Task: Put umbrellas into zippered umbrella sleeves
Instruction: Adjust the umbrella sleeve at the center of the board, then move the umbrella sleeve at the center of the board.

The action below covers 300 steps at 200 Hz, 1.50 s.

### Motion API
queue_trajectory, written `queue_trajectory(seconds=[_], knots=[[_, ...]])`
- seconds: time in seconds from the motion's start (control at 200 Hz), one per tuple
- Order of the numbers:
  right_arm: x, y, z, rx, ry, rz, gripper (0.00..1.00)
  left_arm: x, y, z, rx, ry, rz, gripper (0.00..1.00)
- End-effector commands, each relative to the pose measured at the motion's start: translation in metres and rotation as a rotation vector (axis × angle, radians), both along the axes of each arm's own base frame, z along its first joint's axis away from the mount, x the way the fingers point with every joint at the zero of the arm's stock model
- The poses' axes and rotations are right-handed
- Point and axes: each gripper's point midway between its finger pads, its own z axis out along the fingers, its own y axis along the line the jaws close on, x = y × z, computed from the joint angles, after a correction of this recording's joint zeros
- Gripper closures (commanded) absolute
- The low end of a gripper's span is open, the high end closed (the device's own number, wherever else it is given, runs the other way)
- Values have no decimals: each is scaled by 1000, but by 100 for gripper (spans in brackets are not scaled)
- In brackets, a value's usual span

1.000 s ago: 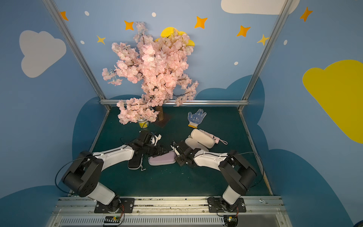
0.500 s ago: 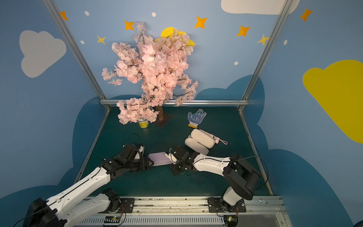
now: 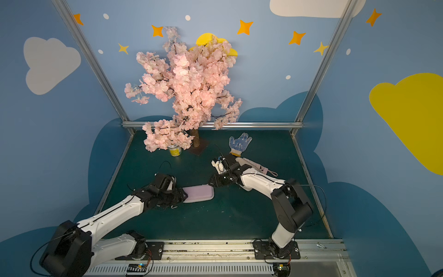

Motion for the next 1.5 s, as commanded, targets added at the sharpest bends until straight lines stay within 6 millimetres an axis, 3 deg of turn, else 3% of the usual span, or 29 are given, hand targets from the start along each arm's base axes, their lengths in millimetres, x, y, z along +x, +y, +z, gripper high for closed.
queue_trajectory(seconds=[0.0, 0.095, 0.19, 0.31, 0.491, 0.661, 0.766, 0.871, 0.951, 1.091, 1.196, 1.407, 1.497], knots=[[17, 14, -23, -42, 70, 50, 47, -1, -9, 4, -23, 40, -15, 20], [24, 28, -32, -26, 125, 65, 47, 3, -12, -3, -25, 49, -2, 21], [14, 28, -31, 10, 156, 64, 47, 17, -16, -3, -22, 32, -3, 22], [-13, 18, -25, 53, 197, 61, 47, 38, -27, -3, -34, 40, -39, 24], [-67, 8, -30, 70, 296, 49, 48, 74, -45, -5, -13, 49, -114, 27], [-99, 5, -33, 50, 356, 31, 48, 100, -33, 7, 33, 35, -118, 27], [-97, -13, -36, -14, 311, 0, 47, 96, -29, 25, 32, 8, -123, 26], [-93, -38, -38, -148, 217, -3, 47, 76, -26, 38, 24, 4, -125, 26], [-90, -44, -35, -163, 184, -3, 46, 62, -24, 48, 28, -9, -115, 26], [-83, -19, -33, -105, 243, 10, 46, 49, -27, 66, 48, -58, -113, 26], [-79, 4, -43, -97, 325, 9, 48, 47, -30, 72, 68, -75, -125, 26], [-91, 46, -42, -34, 377, 27, 51, 41, -38, 76, 50, -87, -136, 28], [-89, 65, -41, -14, 380, 16, 53, 45, -39, 86, 38, -115, -128, 28]])
